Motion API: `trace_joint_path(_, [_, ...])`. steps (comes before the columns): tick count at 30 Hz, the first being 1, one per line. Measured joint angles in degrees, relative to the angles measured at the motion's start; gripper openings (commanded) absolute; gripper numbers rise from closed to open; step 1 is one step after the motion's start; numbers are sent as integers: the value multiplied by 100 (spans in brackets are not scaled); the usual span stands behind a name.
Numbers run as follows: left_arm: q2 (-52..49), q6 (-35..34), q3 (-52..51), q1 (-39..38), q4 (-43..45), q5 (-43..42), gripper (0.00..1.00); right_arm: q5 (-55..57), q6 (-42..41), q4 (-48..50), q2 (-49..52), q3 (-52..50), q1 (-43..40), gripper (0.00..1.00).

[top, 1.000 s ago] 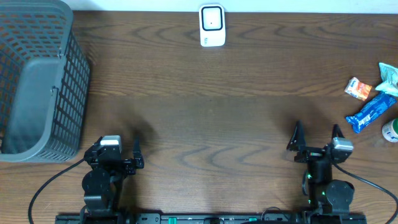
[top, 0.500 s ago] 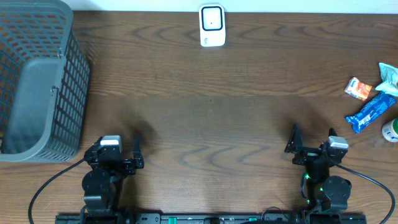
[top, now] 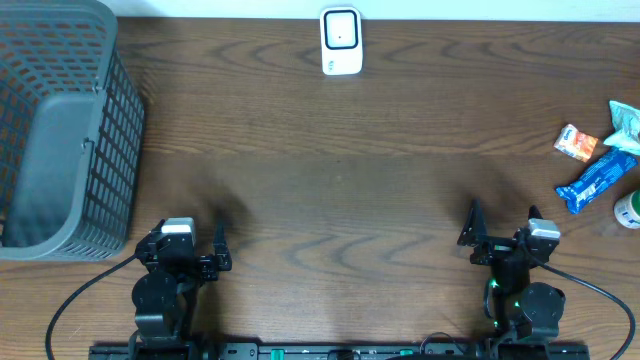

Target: Scan the item barcode

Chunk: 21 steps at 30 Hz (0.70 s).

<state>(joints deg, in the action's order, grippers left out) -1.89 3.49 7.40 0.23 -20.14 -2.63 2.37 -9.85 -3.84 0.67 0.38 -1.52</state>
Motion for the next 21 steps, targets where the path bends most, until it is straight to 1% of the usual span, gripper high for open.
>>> trace_joint_path(3, [0,-2,-31,0,160,-72,98,0,0,0,0,0,0,99])
trace_joint_path(7, [2,0,-251,0,1025,-240,98,0,0,0,0,0,0,99])
trace_joint_path(12, [4,-28,-494,0,1596,-345,98,0,0,-2,0,0,0,99])
trace_joint_path(14, [2,-48,-542,-9,1718,-345,98,0,0,0,0,0,2,99])
trace_joint_path(21, [46,-116,-555,-149,1746,-343,98,2,0,0,0,0,2,99])
